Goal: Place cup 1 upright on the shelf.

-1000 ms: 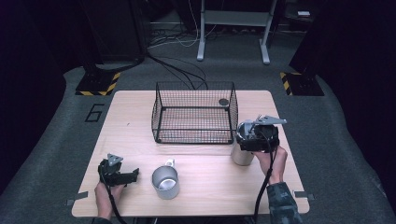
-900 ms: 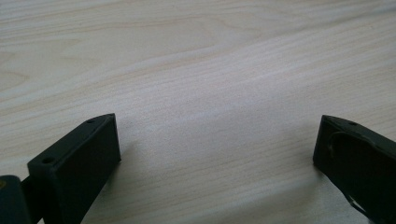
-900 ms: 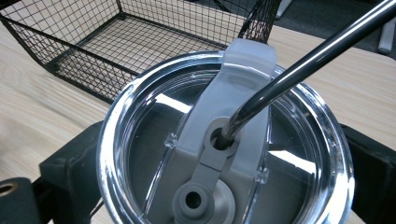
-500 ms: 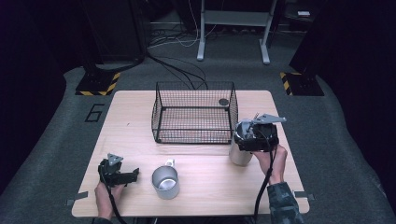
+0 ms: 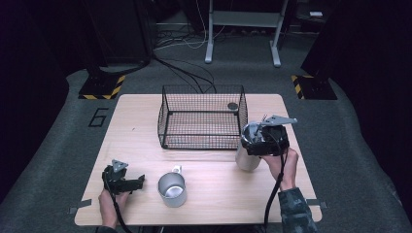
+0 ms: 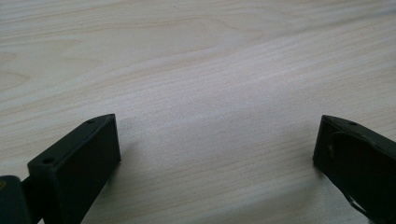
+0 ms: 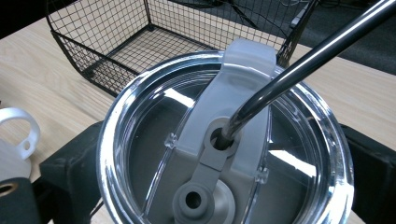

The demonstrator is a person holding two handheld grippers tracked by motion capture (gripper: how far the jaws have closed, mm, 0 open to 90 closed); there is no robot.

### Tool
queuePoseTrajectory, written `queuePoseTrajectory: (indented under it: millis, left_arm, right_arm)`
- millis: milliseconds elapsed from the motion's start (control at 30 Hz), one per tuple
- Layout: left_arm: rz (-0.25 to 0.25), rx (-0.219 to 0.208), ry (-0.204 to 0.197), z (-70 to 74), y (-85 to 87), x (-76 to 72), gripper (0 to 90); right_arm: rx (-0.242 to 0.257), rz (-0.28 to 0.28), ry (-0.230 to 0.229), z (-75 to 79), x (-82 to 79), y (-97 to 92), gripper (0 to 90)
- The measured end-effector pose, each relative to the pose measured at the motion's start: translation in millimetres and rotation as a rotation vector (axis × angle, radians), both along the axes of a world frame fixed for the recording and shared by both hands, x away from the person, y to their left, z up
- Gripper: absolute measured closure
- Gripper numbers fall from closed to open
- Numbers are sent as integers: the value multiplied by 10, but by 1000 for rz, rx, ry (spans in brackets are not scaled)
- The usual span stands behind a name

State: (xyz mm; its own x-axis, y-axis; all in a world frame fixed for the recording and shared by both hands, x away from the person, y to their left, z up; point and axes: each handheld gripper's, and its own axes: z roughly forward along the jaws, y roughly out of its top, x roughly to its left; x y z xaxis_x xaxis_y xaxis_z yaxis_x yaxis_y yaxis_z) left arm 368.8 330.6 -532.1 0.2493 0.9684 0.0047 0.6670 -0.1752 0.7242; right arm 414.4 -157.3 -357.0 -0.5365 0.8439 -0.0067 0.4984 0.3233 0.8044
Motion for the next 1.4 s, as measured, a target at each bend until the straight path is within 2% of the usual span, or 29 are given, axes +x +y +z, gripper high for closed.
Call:
queuePoseTrajectory:
  millis: [567, 1400]
  left_arm:
    - [-1, 2, 0, 1, 0, 0, 6]
    - [0, 0, -1, 0, -1, 1, 7]
  right_arm:
    - [0, 49, -8, 185, 39, 143, 35]
    - [1, 101, -22, 370, 133, 321, 35]
